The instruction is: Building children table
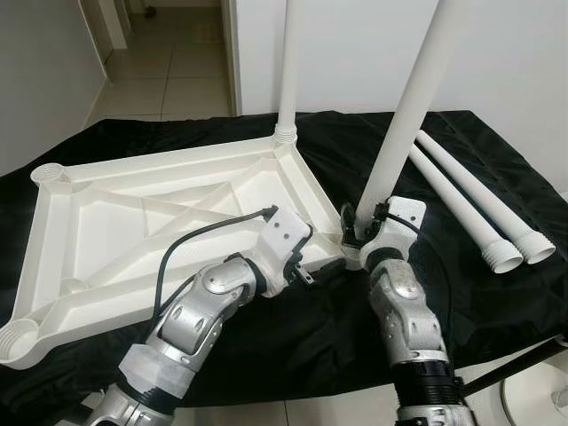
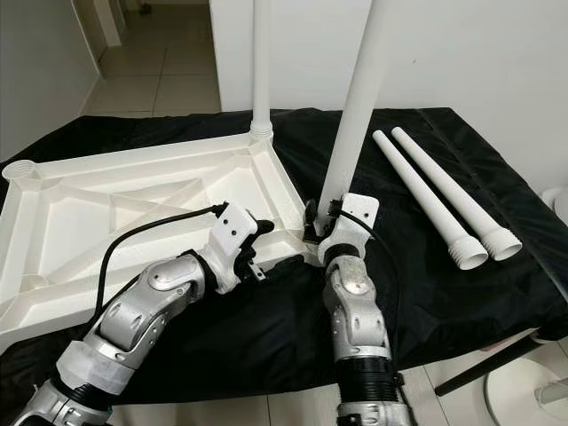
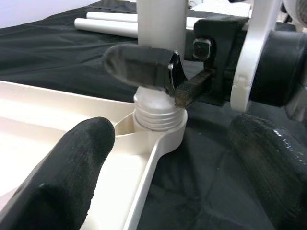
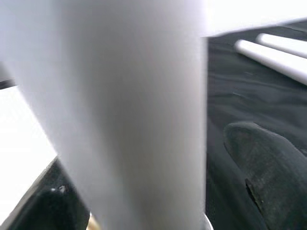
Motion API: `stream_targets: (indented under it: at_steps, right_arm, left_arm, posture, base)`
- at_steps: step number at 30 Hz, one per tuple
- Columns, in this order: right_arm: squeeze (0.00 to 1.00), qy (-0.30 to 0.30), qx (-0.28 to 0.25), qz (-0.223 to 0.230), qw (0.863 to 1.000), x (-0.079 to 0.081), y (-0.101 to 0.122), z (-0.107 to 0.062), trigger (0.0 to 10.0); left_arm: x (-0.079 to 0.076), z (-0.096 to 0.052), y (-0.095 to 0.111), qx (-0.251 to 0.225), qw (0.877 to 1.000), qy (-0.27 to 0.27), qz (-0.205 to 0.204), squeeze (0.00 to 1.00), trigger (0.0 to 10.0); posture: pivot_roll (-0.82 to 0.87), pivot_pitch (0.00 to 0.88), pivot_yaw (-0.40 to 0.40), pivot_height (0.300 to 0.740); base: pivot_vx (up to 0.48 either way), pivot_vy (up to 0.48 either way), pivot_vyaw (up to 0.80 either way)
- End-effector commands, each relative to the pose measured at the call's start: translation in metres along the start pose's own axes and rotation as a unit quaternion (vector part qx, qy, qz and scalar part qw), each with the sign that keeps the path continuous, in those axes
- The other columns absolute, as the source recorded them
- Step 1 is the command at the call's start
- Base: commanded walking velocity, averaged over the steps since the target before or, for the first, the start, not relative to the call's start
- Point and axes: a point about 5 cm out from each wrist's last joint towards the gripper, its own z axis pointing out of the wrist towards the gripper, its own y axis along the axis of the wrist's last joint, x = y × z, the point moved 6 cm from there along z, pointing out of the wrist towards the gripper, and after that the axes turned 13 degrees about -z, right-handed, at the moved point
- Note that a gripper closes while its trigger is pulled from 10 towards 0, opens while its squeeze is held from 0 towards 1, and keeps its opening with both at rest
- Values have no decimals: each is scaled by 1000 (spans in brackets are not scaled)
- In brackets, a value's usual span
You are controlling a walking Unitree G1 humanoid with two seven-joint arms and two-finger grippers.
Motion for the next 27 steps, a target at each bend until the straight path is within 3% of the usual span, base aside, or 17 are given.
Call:
stream_targets:
  at_steps: [1, 4, 9, 11, 17, 21, 27]
  right_arm:
    - [0, 35, 3, -1, 999, 4, -2, -2, 10000]
    - [0, 98, -2, -34, 995, -3, -4, 2, 10000]
    - [0, 127, -7, -56, 990, -5, -4, 4, 10000]
    - [0, 184, -15, -75, 980, 2, -3, 3, 10000]
    - [0, 220, -16, -85, 972, 6, -5, 1, 10000]
    - [0, 287, -16, -107, 952, 9, -8, 2, 10000]
    - [0, 323, -15, -114, 939, 8, -12, 6, 10000]
  left_arm:
    - [-2, 0, 0, 0, 1000, -10, 7, 0, 10000]
    - [-2, 4, 3, -4, 1000, -12, 7, 0, 10000]
    - [-4, 5, 3, -1, 1000, -19, 3, 0, 10000]
    - [-15, 0, 1, 6, 999, -52, -8, 0, 10000]
    - [-23, -3, 0, 9, 997, -73, -13, 0, 10000]
    - [-36, -10, 6, 7, 994, -103, -39, 0, 10000]
    - [-36, -13, 5, 12, 994, -105, -30, 0, 10000]
  posture:
    - [-87, 15, -14, 740]
    - [-92, 8, -17, 740]
    - [-93, 5, -14, 740]
    - [-83, 11, -15, 740]
    - [-79, 13, -19, 740]
    - [-47, 15, -14, 740]
    - [-39, 17, -7, 740]
  base:
    - [0, 0, 0]
    - [0, 0, 0]
    - [0, 0, 0]
    - [0, 0, 0]
    - [0, 0, 0]
    - [0, 0, 0]
    - [0, 0, 0]
